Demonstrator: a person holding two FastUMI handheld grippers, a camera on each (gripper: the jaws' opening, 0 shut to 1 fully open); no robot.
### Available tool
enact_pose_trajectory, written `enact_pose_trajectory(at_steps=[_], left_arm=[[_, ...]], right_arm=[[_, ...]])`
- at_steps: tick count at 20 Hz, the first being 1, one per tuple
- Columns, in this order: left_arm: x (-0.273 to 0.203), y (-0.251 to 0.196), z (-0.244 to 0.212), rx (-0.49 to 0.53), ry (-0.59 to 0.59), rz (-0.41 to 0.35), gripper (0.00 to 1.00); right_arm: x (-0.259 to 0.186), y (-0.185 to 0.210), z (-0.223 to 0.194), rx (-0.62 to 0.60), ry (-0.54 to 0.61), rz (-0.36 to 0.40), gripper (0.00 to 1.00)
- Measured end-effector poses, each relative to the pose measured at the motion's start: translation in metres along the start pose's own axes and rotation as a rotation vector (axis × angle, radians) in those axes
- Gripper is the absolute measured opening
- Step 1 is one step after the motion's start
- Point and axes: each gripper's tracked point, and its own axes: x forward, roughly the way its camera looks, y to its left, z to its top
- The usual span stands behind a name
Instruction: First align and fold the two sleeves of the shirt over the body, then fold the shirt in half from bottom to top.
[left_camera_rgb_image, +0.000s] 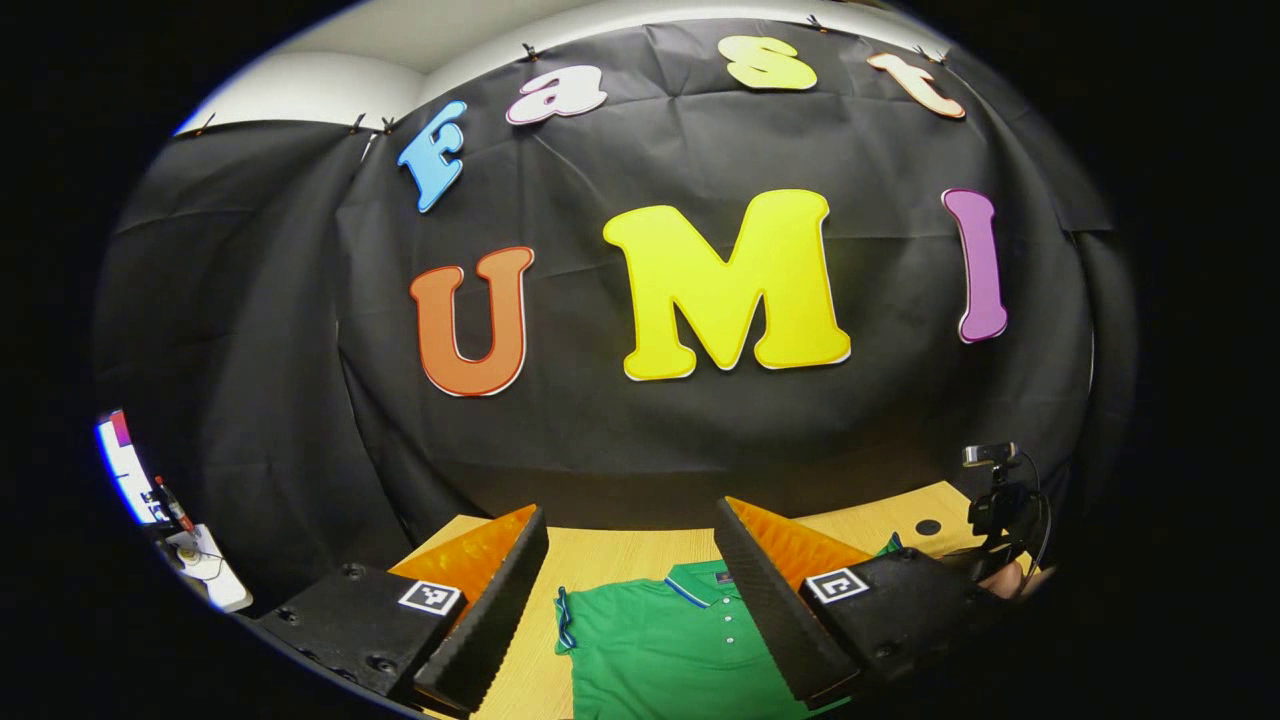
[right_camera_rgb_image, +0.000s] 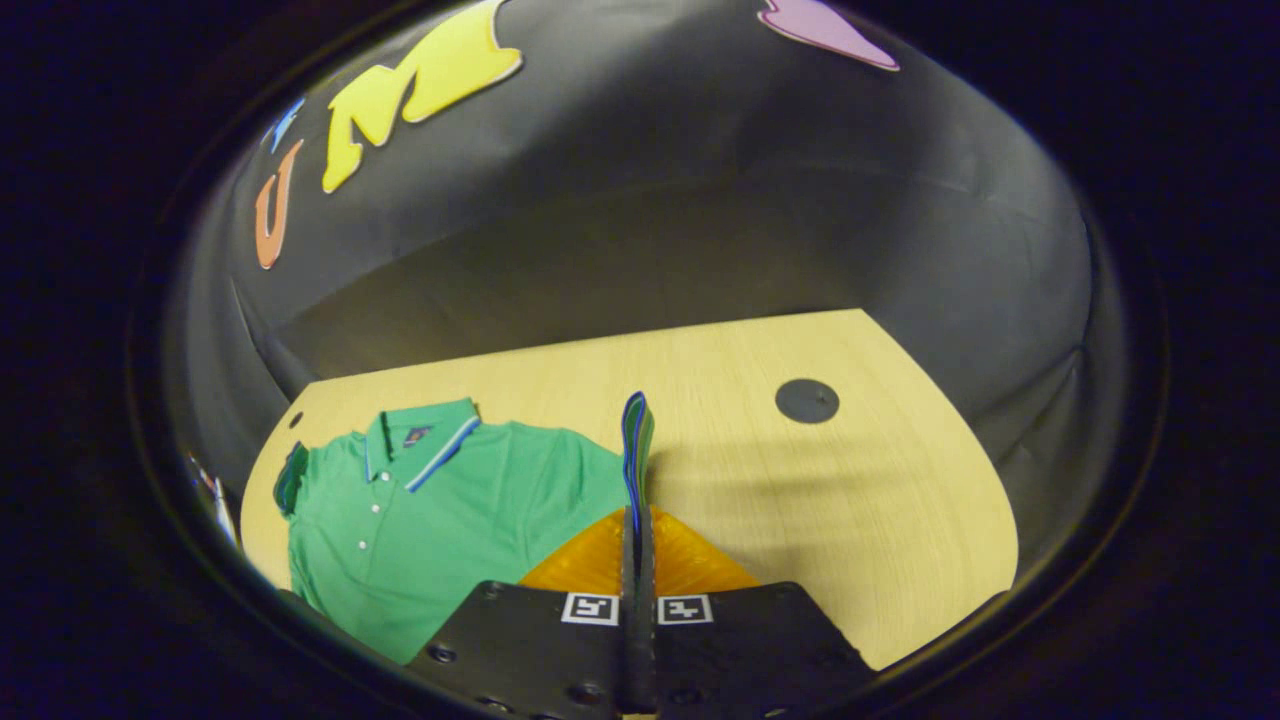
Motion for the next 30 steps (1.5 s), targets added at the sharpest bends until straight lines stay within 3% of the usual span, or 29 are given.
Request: enact_pose_trajectory(at_steps=[6,15,20,22,23,25,28,30], left_arm=[[-0.005,0.028,-0.002,-0.039,-0.005,0.036,1.0],[-0.021,0.116,-0.017,-0.062,0.005,0.126,1.0],[-0.027,0.15,-0.022,-0.066,0.017,0.137,1.0],[-0.026,0.161,-0.024,-0.068,0.015,0.132,1.0],[-0.025,0.165,-0.026,-0.07,0.016,0.128,1.0],[-0.023,0.169,-0.03,-0.079,0.019,0.113,1.0],[-0.014,0.166,-0.034,-0.098,0.014,0.063,1.0],[-0.004,0.161,-0.04,-0.103,0.021,0.022,1.0]], right_arm=[[-0.014,0.069,0.02,-0.047,-0.008,-0.001,0.0],[0.003,0.165,-0.003,-0.086,0.047,-0.027,0.02],[0.009,0.203,-0.013,-0.046,0.06,-0.017,0.03],[0.003,0.214,-0.012,-0.059,0.045,-0.014,0.23],[-0.002,0.218,-0.012,-0.069,0.033,-0.01,0.25],[-0.017,0.226,-0.008,-0.083,0.015,-0.011,0.44],[-0.055,0.225,0.003,-0.125,-0.053,-0.051,0.98],[-0.079,0.231,0.02,-0.148,-0.105,-0.051,0.96]])
